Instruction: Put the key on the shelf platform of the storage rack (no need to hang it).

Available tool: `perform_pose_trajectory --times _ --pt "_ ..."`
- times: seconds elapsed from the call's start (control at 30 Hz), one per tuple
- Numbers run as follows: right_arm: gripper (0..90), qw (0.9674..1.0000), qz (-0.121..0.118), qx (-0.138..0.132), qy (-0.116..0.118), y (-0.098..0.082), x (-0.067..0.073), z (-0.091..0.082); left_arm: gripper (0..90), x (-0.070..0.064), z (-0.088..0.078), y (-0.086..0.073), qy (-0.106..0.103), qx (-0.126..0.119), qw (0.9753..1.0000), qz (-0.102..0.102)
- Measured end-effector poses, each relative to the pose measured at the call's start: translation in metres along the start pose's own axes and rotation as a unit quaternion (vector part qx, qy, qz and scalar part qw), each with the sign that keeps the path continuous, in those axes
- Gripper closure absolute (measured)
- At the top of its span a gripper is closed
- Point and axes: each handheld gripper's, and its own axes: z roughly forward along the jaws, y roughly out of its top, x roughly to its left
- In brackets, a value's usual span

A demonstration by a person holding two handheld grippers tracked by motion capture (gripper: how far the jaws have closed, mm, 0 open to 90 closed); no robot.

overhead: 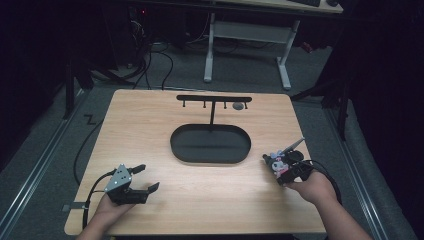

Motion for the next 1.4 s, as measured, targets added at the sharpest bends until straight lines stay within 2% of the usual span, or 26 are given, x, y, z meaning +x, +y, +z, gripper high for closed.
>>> perform_pose_trajectory --times 0.5,0.8,1.4 --pt "46.8 1.0000 -0.008 -0.003 -0.003 0.008 0.005 -0.015 16.7 0.000 0.000 0.000 0.001 -0.001 1.0000 0.000" --pt "46.7 0.9996 -0.020 -0.018 0.003 0.026 0.016 -0.031 16.8 0.000 0.000 0.000 0.000 -0.001 1.0000 -0.002" --pt "46.7 0.9980 -0.046 -0.043 0.005 0.054 0.035 -0.046 16.8 0.000 0.000 0.000 -0.001 -0.001 1.0000 -0.001"
